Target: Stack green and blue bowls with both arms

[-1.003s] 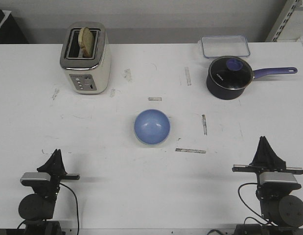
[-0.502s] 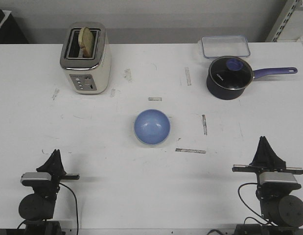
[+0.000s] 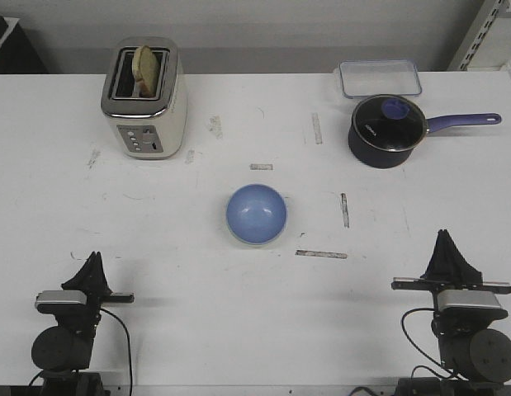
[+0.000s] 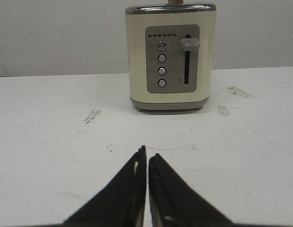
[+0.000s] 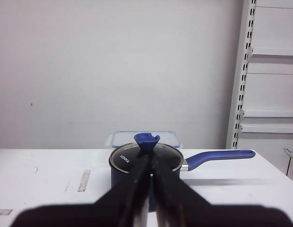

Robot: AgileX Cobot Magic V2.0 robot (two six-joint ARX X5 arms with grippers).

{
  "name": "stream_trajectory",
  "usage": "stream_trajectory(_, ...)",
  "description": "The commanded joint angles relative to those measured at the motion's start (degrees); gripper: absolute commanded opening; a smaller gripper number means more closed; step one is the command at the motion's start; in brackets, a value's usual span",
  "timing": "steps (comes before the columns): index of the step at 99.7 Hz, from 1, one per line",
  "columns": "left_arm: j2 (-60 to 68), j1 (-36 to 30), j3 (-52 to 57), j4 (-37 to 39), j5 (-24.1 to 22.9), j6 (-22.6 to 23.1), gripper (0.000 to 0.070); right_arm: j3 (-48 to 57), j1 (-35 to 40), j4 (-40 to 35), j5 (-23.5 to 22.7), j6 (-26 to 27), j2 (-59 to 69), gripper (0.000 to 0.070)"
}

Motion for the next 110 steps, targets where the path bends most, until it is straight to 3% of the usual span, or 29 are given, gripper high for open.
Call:
stream_trajectory(1,-0.11,0.0,-1.22,0.83,-0.22,0.72,0.0002,0.24,0.09,0.63,-0.04,0.2,-0.09,0.0001)
stream_trajectory(40,-0.11,0.0,-1.22,0.83,-0.22,0.72,0.0002,-0.22,0.11,-0.63,-0.15,0.17,-0.98,0.0001)
stream_trajectory(53,-0.11,0.0,-1.22,0.81,-0.22,0.72,0.0002,-0.94,0.13,-4.37,-2.64,0.2,-2.62,0.0001)
stream_trajectory(96,-0.11,0.0,-1.22,0.79,-0.22,0.72,0.0003,-16.44,0.09,-4.13,-3.1,2.8,-14.25,0.0001)
stream_trajectory(110,-0.11,0.0,-1.22,0.7,-0.22,0.72,0.0002,-20.81,0.13,-1.07,-3.15,3.04,-14.29,0.0001)
